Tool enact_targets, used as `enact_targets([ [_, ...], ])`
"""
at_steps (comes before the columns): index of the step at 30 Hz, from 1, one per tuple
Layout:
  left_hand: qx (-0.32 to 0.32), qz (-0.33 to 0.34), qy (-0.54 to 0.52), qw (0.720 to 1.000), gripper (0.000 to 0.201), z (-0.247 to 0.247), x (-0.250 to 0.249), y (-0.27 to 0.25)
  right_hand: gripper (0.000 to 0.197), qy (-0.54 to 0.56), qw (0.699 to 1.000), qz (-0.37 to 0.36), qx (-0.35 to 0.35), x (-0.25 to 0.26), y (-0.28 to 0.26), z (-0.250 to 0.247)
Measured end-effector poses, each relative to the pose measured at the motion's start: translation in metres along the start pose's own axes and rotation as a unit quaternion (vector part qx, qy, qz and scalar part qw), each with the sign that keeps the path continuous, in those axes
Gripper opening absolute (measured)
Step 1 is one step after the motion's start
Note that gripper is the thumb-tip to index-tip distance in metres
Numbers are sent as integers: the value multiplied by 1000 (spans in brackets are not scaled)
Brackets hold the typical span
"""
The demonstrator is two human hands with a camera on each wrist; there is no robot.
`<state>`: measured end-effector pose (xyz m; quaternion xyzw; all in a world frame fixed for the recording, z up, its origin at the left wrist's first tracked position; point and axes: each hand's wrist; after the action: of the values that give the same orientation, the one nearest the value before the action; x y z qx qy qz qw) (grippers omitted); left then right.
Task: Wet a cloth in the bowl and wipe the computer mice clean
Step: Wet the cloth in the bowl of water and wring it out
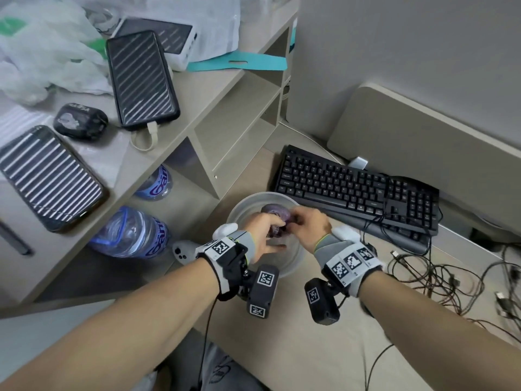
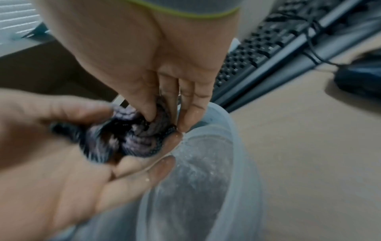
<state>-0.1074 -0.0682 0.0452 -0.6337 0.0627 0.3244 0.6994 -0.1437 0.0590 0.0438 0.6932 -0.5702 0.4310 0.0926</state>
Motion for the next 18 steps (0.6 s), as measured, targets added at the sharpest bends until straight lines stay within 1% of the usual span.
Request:
enact_targets([
  [2,-3,3,6,1000,42,1,4,4,25,-31,998,-46,18,5,-6,3],
  [3,-11,5,5,1000,46,-1,5,7,24,-23,998,-51,36,5,-8,3],
  [4,-26,10,5,1000,48,-3,6,10,23,11,998,-38,58,4,-9,3],
  [5,-35,14,1,999,47,-6,6,13,22,71,994,-4,83,1,-9,0],
  [7,-44,23,16,999,42,-12,4,18,20,190,972,72,118,-3,-6,-6],
  [8,-44,29,48,997,43,-14,2,18,18,215,965,91,122,-7,-4,-8],
  [10,-46,52,156,985,49,-15,1,17,17,203,968,95,115,-9,-1,-10],
  [11,-41,73,230,970,51,-13,1,16,22,188,971,88,115,-8,1,-10],
  [12,-36,101,324,940,51,-12,1,13,28,182,972,82,122,-6,3,-9],
  [13,-35,128,427,895,47,-11,2,12,34,186,970,78,134,-3,6,-7],
  [14,-34,152,506,848,42,-9,3,11,36,193,967,73,150,-1,8,-5],
  [15,-36,174,546,819,40,-8,5,11,35,194,965,68,162,0,10,-3],
  [16,-42,192,560,805,42,-8,5,11,30,188,966,60,168,1,11,-1],
  [18,-72,199,557,803,57,-9,4,16,24,185,968,52,163,1,12,2],
])
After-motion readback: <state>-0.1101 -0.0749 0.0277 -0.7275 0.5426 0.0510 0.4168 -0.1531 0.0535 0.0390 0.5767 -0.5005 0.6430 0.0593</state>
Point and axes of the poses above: each hand's wrist, its own y-axis towards the middle knuckle, its own z-axis out of the palm, x = y × z, and after that the axes turned 3 degrees about y, right-handed
